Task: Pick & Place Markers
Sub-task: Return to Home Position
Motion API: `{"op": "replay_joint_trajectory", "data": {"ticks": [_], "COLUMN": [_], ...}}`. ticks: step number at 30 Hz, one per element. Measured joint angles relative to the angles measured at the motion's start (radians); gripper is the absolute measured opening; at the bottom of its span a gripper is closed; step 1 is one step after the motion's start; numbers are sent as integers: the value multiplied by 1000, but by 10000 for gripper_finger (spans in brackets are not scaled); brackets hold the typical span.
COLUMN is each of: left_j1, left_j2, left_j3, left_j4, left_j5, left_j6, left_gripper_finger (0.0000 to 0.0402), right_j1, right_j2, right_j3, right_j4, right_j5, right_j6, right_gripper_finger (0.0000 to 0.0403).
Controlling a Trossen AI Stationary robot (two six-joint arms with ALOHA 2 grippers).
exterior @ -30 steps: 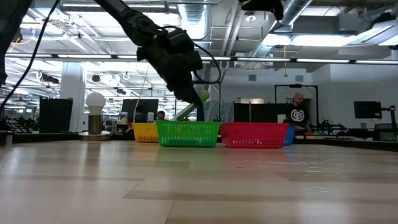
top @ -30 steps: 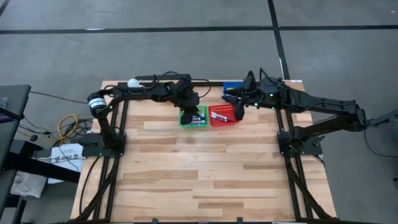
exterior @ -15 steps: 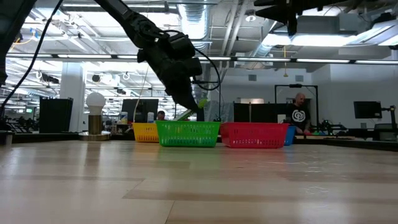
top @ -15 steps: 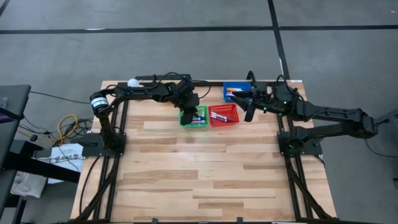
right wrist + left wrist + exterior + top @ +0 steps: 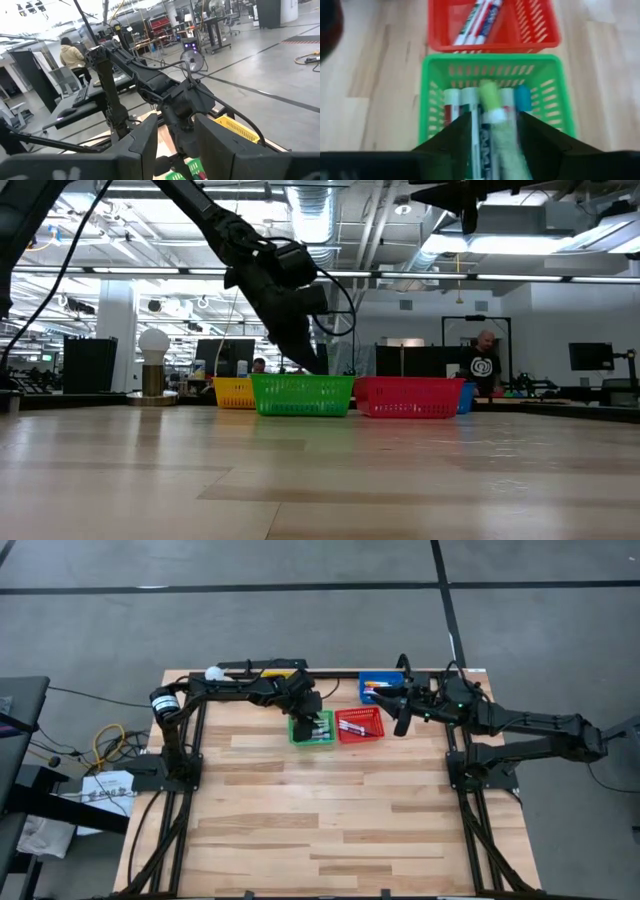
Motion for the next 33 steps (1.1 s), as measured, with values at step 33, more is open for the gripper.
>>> {"op": "replay_joint_trajectory", "data": {"ticks": [33], "left_j1": [13], "left_j2": [-1098], "left_j3": [-462], "left_j4": [180], "left_j5": [-31], "left_j6": [-391], "left_gripper_finger": [204], "right_j1": [-129], "right_j2": [-71], "right_j3": [-47], "right_j4": [-50], "right_j5": [-224], "right_j6": [50], "right_gripper_finger": [118]}}
